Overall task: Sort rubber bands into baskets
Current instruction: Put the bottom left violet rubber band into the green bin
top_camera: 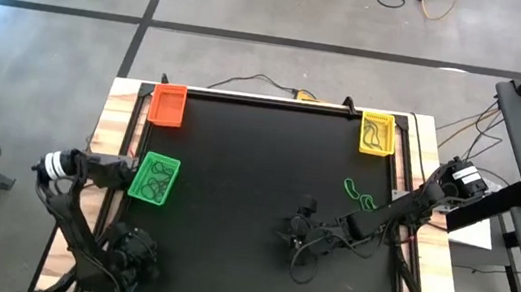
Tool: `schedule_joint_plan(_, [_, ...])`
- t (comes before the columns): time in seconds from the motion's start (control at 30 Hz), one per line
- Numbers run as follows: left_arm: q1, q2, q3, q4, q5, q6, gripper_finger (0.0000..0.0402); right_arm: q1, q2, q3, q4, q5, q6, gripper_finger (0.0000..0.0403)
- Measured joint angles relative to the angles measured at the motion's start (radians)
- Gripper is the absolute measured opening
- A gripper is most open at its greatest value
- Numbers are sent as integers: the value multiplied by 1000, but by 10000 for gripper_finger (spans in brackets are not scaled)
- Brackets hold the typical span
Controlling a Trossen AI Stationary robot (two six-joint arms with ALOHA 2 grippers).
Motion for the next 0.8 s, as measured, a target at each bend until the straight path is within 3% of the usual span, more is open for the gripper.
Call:
schedule_joint_plan(0.33, [12, 48, -10, -4, 40, -129, 172, -7, 0, 0, 10, 1, -6, 199])
schedule_joint_plan(0.43, [17, 47, -23, -3, 54, -191, 137, -7, 0, 0, 10, 1, 1, 199])
schedule_joint_plan(0.67, [18, 51, -27, -7, 54, -191, 14, -7, 0, 0, 10, 1, 0, 199])
schedule_joint_plan(0.8, [26, 49, -28, -7, 58, -192, 11, -7, 0, 0, 10, 1, -4, 199])
